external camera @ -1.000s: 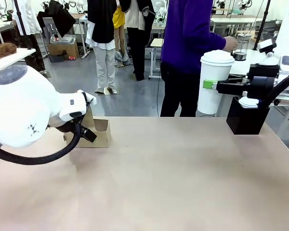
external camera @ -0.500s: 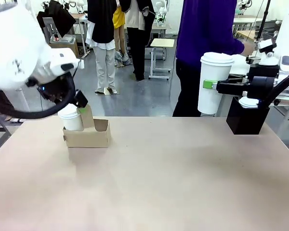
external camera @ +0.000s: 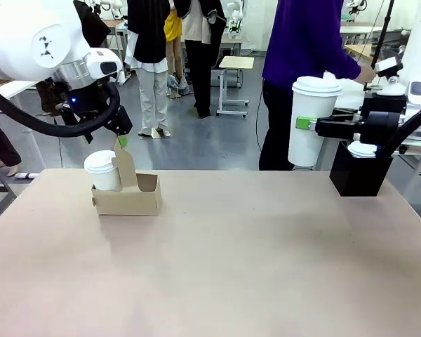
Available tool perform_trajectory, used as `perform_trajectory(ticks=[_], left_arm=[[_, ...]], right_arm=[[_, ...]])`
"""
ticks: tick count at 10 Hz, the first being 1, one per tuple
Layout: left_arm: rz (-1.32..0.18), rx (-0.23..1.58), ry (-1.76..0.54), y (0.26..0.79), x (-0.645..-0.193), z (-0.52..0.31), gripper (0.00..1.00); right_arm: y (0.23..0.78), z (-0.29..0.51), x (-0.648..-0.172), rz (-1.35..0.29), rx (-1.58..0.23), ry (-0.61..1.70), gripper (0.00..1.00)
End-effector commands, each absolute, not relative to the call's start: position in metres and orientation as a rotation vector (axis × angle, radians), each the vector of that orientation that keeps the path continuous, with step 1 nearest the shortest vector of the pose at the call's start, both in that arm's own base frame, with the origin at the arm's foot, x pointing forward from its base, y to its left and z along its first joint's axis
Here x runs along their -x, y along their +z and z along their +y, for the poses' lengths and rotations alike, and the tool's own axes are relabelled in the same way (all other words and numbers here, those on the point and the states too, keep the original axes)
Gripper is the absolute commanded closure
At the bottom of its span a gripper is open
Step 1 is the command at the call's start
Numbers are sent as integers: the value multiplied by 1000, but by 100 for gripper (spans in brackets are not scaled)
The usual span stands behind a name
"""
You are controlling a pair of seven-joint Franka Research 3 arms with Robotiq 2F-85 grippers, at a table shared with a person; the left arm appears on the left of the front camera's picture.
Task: Pour a drink into a cup and package it in a carrier.
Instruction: Position the Cup Carrier in the center of the table.
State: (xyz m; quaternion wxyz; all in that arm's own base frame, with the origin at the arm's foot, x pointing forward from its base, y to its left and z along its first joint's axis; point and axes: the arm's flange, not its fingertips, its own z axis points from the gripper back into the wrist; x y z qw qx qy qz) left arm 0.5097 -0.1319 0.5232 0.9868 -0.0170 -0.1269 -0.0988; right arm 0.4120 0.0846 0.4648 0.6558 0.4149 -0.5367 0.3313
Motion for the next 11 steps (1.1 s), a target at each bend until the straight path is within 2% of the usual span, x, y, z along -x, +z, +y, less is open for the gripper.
perform_trajectory(ticks=[1, 5, 6, 7, 8, 9, 10, 11], left_arm=[[-237, 23, -149, 526, -524, -140, 0], [-222, -26, -82, 512, -542, -146, 0], [-210, -53, -94, 512, -543, -147, 60], [-209, -53, -95, 512, -542, -150, 60], [-211, -51, -91, 511, -543, -150, 100], [-206, -30, -91, 510, -543, -150, 65], [-205, -18, -86, 510, -544, -150, 100], [-209, -3, -74, 508, -546, -149, 100]], right_arm=[[469, 84, -410, -1226, -948, 750, 16], [469, 84, -410, -1226, -948, 750, 16], [469, 84, -410, -1226, -948, 750, 16], [469, 84, -410, -1226, -948, 750, 16], [469, 84, -410, -1226, -948, 750, 16], [469, 84, -410, -1226, -948, 750, 16], [469, 84, -410, -1226, -948, 750, 16], [469, 84, -410, -1226, -948, 750, 16]])
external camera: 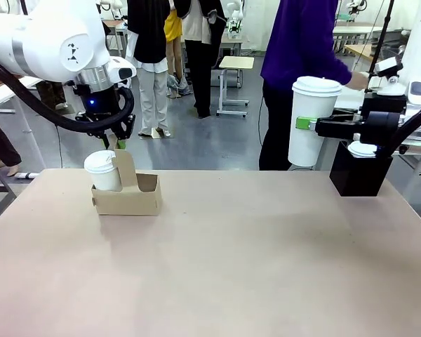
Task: Pour a drink into a cup and package it in a carrier.
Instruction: Position the Cup Carrier in the center of the table.
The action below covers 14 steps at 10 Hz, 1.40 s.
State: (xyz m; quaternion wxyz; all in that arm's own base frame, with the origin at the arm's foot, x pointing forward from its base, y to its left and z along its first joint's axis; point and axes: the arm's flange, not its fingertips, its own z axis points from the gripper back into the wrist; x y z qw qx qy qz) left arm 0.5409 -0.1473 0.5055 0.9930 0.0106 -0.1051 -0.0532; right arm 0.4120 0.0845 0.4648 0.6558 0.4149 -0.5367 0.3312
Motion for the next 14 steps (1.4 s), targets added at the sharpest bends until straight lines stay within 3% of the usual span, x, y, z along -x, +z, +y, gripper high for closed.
perform_trajectory(ticks=[1, 3, 5, 6, 10, 14], left_arm=[[-208, 3, -66, 507, -548, -148, 100], [-210, 30, -55, 505, -549, -149, 100], [-172, 100, -199, 502, -549, -149, 100], [-201, 23, -84, 503, -545, -149, 100], [-194, 46, -106, 502, -545, -150, 98], [-155, 55, -42, 570, -507, -209, 98]], right_arm=[[469, 84, -410, -1226, -948, 750, 16], [469, 84, -410, -1226, -948, 750, 16], [469, 84, -410, -1226, -948, 750, 16], [469, 84, -410, -1226, -948, 750, 16], [469, 84, -410, -1226, -948, 750, 16], [469, 84, -410, -1226, -948, 750, 16]])
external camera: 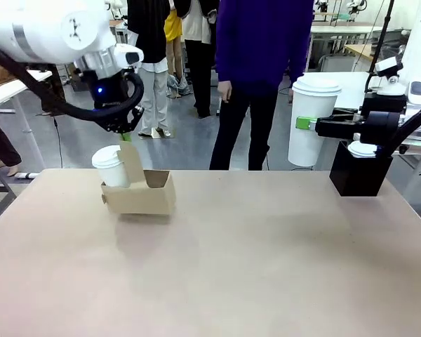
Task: Pour a drink into a cup and package it in a carrier.
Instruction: Position the Cup Carrier in the center of the table.
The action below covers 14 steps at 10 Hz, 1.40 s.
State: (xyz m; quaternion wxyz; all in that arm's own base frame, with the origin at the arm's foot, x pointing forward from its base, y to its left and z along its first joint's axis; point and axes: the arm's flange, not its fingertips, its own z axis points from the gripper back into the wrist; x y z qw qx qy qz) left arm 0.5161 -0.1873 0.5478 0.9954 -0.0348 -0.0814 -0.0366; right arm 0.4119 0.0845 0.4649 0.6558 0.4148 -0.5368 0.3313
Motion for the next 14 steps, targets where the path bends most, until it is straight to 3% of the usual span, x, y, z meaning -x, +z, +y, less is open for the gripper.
perform_trajectory(ticks=[1, 7, 14], left_arm=[[-142, 59, -24, 584, -495, -234, 98], [-119, 3, 63, 582, -430, -382, 98], [-73, -19, 37, 519, -396, -427, 98]], right_arm=[[469, 84, -410, -1226, -948, 750, 16], [469, 84, -410, -1226, -948, 750, 16], [469, 84, -410, -1226, -948, 750, 16]])
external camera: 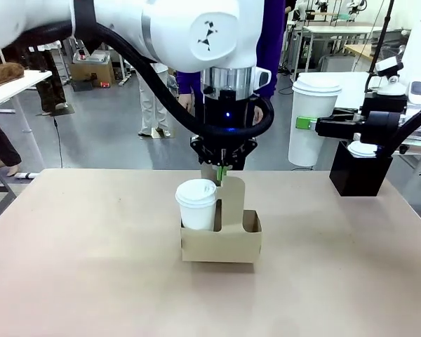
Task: Pour a drink into a cup and package it in a carrier.
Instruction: Position the Cup Carrier in the center of the table, then insert the held 600 ml Paper Cup into the Cup Carrier.
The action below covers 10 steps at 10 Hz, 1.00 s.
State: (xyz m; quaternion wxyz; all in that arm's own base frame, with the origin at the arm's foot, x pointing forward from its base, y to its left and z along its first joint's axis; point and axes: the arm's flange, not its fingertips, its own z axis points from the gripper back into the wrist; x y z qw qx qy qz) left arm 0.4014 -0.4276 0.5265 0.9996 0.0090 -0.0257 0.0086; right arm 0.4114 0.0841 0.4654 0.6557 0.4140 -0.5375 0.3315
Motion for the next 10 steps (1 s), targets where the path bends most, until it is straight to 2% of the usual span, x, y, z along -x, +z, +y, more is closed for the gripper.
perform_trajectory(ticks=[1, 6, 10], left_arm=[[-89, -31, 45, 511, -394, -431, 98], [-102, -62, 21, 484, -389, -438, 98], [-75, -38, 21, 496, -393, -441, 98]], right_arm=[[469, 84, -410, -1226, -948, 750, 16], [469, 84, -410, -1226, -948, 750, 16], [469, 84, -410, -1226, -948, 750, 16]])
